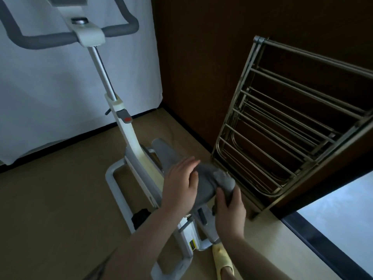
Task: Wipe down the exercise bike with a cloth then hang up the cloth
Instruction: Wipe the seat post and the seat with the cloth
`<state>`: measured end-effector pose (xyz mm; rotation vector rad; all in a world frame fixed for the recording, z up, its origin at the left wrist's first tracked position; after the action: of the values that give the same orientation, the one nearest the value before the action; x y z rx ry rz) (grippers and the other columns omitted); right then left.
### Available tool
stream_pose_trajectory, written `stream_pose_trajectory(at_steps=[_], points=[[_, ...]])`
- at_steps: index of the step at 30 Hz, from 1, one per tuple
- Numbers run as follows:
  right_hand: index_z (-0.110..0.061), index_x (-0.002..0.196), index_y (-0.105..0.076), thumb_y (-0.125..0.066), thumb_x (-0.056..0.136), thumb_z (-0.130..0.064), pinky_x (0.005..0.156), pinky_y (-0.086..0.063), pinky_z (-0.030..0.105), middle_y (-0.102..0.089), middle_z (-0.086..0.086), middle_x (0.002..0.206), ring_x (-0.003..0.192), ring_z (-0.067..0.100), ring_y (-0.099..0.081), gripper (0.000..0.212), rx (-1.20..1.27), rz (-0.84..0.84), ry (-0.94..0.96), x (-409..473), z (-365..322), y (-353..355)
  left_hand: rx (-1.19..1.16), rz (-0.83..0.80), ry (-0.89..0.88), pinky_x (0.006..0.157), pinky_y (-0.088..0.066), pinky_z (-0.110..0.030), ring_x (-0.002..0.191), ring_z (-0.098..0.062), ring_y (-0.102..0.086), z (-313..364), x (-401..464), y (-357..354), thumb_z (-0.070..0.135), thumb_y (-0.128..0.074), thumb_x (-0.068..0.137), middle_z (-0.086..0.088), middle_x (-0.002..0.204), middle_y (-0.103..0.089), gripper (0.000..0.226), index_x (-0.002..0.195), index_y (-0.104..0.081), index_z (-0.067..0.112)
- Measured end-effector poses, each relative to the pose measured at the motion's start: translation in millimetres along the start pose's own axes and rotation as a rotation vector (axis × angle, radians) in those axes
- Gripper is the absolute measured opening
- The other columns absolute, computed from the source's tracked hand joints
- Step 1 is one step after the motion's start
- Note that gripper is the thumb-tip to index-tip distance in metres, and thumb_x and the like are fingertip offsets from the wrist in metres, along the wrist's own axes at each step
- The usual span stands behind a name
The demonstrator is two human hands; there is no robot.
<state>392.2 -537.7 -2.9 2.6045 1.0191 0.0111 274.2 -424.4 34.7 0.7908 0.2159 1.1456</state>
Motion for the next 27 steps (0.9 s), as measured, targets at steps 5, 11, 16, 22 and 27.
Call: stream_pose_trajectory(at_steps=[5, 11, 16, 22, 27], points=[[-0.018, 0.102, -0.058, -0.051, 0.097, -0.032, 0.074, -0.052, 0.04, -0.063, 0.003, 0.093, 0.084, 0.021, -0.06, 0.016, 0.163, -0.099, -0.301, 53.2, -11.1, -10.3, 0.139, 0.088, -0.046, 0.107, -0.039, -0.039, 0.125, -0.008, -0.048, 3.7, -1.3, -4.3, 0.023, -0.039, 0.096, 0.008, 0.124, -0.063, 0.035, 0.12, -0.065, 0.02], [-0.014, 0.112, -0.047, -0.046, 0.1, -0.022, 0.06, -0.044, 0.011, -0.06, 0.001, 0.092, 0.081, 0.013, -0.057, 0.015, 0.23, 0.077, -0.264, -24.7, -13.9, -12.9, 0.128, 0.104, -0.035, 0.106, -0.04, -0.038, 0.125, -0.006, -0.047, 2.7, -0.9, -2.2, 0.025, -0.038, 0.093, 0.009, 0.124, -0.063, 0.038, 0.119, -0.066, 0.021], [-0.025, 0.104, -0.051, -0.047, 0.098, -0.032, 0.088, -0.051, 0.044, -0.062, 0.006, 0.106, 0.091, 0.019, -0.059, 0.01, 0.094, -0.076, -0.285, 47.6, -21.5, -15.4, 0.116, 0.094, -0.047, 0.107, -0.04, -0.038, 0.124, -0.006, -0.048, 1.0, -2.0, -2.5, 0.028, -0.033, 0.094, 0.007, 0.124, -0.063, 0.043, 0.12, -0.066, 0.02], [-0.024, 0.147, -0.034, -0.05, 0.098, -0.027, 0.113, -0.034, 0.033, -0.032, -0.01, 0.152, 0.139, 0.009, -0.031, 0.051, -0.234, -0.227, 0.237, -12.6, -38.5, -16.1, 0.091, 0.1, -0.022, 0.107, -0.04, -0.041, 0.123, -0.012, -0.051, 3.4, -4.3, 2.0, 0.021, -0.042, 0.081, 0.003, 0.123, -0.064, 0.045, 0.12, -0.064, 0.016], [-0.023, 0.134, -0.047, -0.045, 0.099, -0.035, 0.098, -0.043, 0.033, -0.056, -0.002, 0.13, 0.121, 0.018, -0.05, 0.038, -0.637, -0.416, 0.381, 53.3, -69.2, -51.4, 0.065, 0.202, 0.118, 0.107, -0.037, -0.032, 0.124, -0.016, -0.048, -5.2, -6.3, 5.3, 0.013, -0.045, 0.094, -0.002, 0.131, -0.055, 0.037, 0.131, -0.05, 0.013]])
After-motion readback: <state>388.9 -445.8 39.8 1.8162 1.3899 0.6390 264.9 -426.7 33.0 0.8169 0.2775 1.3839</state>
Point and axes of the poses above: each hand's wrist, its own x-axis towards the middle knuckle, its own y-axis out of the back of the hand, z = x × y, the point moved 7 cm from there along x, towards the middle knuckle
